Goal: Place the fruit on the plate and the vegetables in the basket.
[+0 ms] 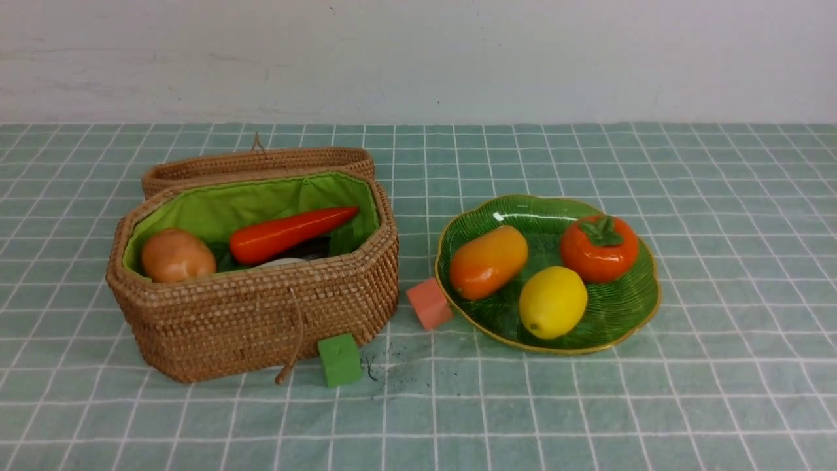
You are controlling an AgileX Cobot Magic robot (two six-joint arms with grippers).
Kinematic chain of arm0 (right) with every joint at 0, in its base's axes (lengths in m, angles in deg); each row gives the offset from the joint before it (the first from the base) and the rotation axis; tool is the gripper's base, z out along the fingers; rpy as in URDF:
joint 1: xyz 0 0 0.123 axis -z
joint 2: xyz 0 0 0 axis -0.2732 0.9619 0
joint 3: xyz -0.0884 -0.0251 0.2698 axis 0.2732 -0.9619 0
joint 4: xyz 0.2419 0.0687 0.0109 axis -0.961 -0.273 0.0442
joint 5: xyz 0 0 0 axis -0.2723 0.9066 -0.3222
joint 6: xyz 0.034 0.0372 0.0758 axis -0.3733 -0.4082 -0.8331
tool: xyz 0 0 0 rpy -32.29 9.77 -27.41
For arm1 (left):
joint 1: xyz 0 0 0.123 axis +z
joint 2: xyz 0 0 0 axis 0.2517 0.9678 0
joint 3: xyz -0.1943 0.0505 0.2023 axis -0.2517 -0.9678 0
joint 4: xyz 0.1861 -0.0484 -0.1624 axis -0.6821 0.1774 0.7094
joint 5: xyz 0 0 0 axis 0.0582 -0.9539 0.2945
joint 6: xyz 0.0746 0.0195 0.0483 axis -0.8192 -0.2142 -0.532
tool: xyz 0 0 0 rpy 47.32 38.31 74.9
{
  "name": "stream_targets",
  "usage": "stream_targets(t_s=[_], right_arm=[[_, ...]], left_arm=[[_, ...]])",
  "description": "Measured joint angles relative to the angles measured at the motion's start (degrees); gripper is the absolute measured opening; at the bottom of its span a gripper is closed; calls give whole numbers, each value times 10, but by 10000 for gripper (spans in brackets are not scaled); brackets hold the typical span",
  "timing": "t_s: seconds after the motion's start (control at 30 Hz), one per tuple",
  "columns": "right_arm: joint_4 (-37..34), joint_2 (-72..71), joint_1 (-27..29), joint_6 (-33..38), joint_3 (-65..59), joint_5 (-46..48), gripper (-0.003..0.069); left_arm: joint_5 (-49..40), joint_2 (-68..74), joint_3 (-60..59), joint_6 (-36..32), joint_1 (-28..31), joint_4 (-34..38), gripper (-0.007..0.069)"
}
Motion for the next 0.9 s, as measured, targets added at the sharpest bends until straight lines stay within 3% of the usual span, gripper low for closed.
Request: stream_targets(t_s=[0.9], right_arm=[[0,0,0,-4,0,-1,36]], left_arm=[[0,0,0,0,0,0,239]])
